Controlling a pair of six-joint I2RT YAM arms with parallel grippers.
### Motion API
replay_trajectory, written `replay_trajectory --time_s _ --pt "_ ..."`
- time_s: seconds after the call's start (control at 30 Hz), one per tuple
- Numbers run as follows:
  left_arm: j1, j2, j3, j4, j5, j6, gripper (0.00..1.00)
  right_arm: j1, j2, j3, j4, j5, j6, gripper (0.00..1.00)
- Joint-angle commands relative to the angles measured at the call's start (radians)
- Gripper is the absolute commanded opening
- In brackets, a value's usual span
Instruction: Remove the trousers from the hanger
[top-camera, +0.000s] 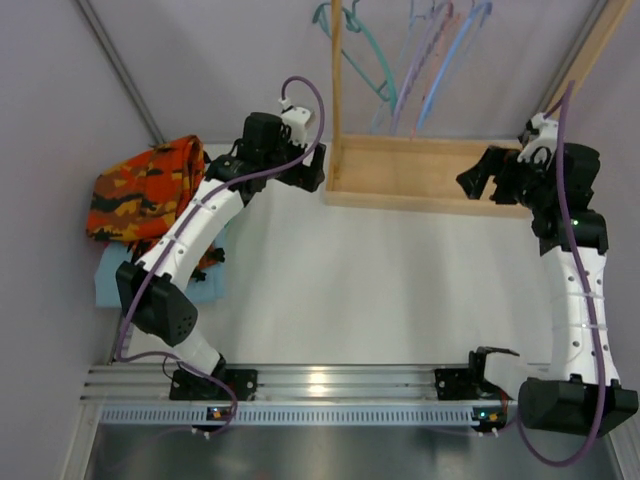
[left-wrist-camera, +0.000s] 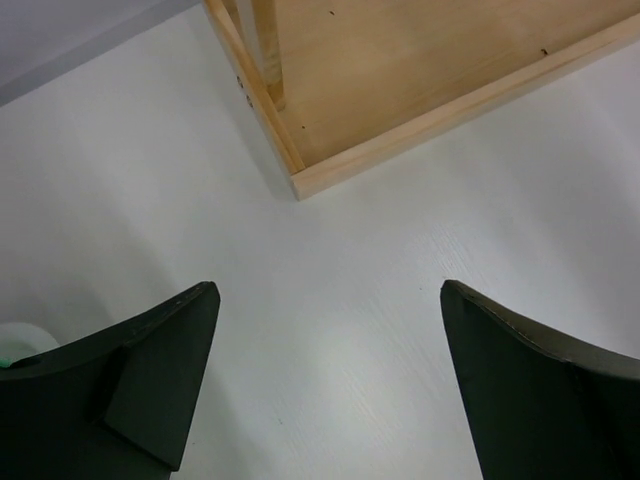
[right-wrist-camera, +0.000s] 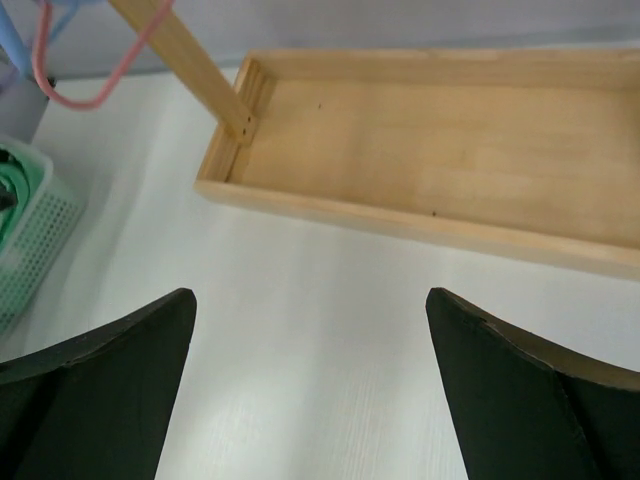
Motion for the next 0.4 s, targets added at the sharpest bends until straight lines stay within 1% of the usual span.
replay_trajectory --time_s 0.0,0.1,0.23,0.37 --pt "-0.01 0.001 -0.018 0.019 -0.033 -0.05 0.99 0.008 -0.038 -0.094 -0.048 -0.118 -0.087 0.99" --pt "-0.01 -0.007 -0.05 0.021 -0.047 -0.063 0.99 0.026 -0.074 -0.176 -0.038 -0.127 -0.126 0.99" --pt "-0.01 -0.016 -0.078 0.019 -0.054 -0.074 0.98 0.081 -0.095 -0.219 -0.036 -0.115 -0.146 1.0" --pt "-0.01 -0.051 -0.095 0.006 0.008 -0.03 0.99 0.091 -0.092 -0.219 -0.039 -0.098 -0.152 0.99"
